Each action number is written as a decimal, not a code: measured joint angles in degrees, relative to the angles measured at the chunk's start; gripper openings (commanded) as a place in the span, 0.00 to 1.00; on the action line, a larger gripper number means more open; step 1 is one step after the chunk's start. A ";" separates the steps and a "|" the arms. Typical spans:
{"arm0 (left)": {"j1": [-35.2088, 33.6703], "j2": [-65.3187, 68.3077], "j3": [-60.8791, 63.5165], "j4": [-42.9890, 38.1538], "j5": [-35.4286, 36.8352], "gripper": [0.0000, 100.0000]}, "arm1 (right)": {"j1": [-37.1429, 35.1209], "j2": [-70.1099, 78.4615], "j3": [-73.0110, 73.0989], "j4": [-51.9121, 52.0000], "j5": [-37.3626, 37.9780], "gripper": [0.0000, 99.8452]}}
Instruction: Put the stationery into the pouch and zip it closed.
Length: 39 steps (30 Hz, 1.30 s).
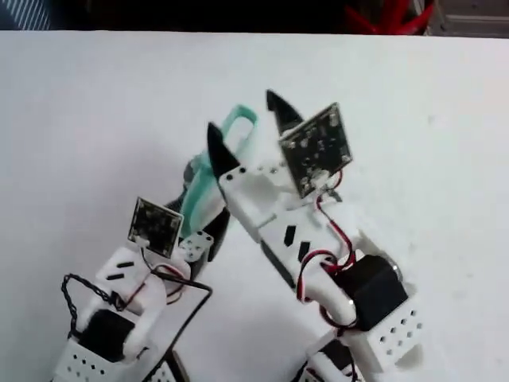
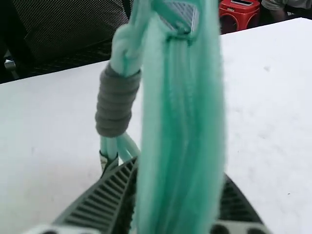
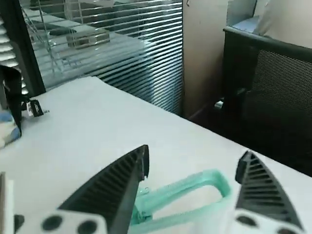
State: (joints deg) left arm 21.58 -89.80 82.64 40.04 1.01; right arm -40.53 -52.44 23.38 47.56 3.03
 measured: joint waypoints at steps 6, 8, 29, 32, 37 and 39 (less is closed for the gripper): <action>0.00 0.00 0.00 0.00 0.00 0.14 | -3.25 5.10 -1.14 6.51 6.59 0.28; 0.00 0.00 0.00 0.00 0.00 0.14 | -3.52 7.47 -3.25 10.11 7.30 0.28; -0.09 0.00 0.00 0.00 0.00 0.02 | -2.29 24.62 -19.69 23.03 13.36 0.02; 0.26 0.00 0.00 -0.09 0.18 0.02 | -0.53 24.70 -20.48 23.56 13.54 0.02; 0.44 0.00 0.00 -0.44 -2.11 0.02 | 2.11 24.97 -20.48 23.38 15.65 0.02; 0.44 0.00 0.00 -0.18 -2.46 0.02 | 3.87 25.23 -20.48 22.42 16.62 0.02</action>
State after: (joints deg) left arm 22.02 -89.80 82.64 39.87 -1.45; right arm -36.66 -27.21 2.90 69.98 19.65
